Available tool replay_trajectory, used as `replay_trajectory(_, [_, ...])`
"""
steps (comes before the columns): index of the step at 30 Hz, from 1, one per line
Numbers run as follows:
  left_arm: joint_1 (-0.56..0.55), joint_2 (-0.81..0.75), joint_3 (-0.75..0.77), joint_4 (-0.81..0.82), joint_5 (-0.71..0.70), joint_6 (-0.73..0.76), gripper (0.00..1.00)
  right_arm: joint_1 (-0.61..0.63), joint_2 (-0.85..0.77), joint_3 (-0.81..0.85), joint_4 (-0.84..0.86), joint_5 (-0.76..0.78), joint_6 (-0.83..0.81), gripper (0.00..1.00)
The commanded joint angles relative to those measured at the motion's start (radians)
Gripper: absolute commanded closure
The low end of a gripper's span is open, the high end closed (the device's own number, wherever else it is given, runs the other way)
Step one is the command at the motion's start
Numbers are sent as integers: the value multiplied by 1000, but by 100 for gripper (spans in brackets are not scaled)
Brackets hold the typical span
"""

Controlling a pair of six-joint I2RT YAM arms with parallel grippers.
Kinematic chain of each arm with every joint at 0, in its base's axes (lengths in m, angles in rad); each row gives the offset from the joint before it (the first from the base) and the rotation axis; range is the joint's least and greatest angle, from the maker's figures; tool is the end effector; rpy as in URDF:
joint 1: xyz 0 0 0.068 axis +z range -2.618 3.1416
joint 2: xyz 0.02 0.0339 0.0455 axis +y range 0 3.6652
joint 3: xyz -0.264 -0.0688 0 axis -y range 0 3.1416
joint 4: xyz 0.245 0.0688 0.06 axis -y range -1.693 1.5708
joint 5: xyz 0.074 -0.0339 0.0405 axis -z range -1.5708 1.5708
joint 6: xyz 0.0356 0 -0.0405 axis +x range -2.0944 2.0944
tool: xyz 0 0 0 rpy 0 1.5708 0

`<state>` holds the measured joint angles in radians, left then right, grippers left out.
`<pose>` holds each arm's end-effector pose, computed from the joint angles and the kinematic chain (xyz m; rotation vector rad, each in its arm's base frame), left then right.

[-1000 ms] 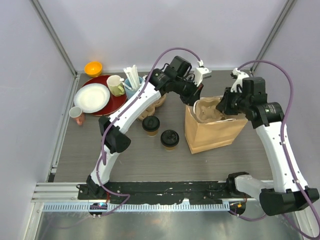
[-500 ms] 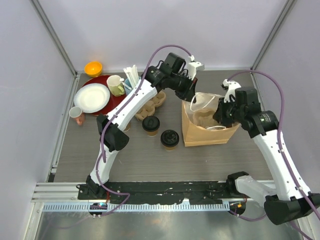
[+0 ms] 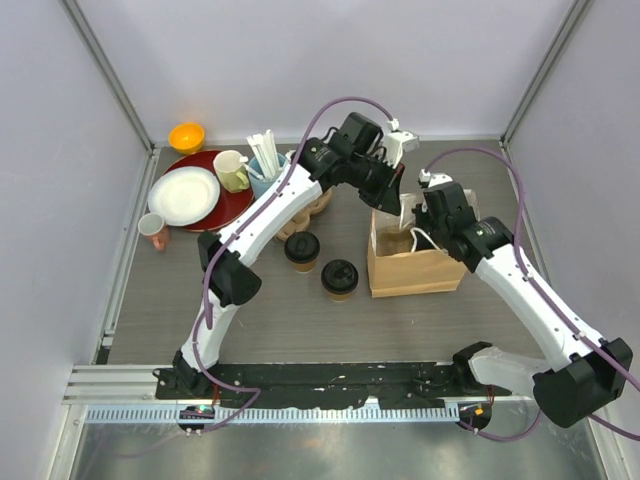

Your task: Pack the takeout coffee

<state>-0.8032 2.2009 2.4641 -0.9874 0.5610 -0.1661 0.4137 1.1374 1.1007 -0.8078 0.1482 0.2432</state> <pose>0.3159 -0.3546 0.3795 1.0511 2.1892 -1.1194 0.2115 0.0871 0.3224 -0.1372 2.4029 0.1259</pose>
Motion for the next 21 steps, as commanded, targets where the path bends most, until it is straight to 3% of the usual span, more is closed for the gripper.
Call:
replay_trajectory(1, [-1, -7, 50, -20, -6, -23, 100, 36, -30, -47, 111, 111, 42, 99])
replay_trajectory(10, [2, 11, 33, -7, -78, 96, 100, 40, -13, -167, 133, 30, -13, 99])
replay_trajectory(21, [13, 6, 1, -5, -56, 54, 100, 40, 6, -154, 111, 88, 30, 99])
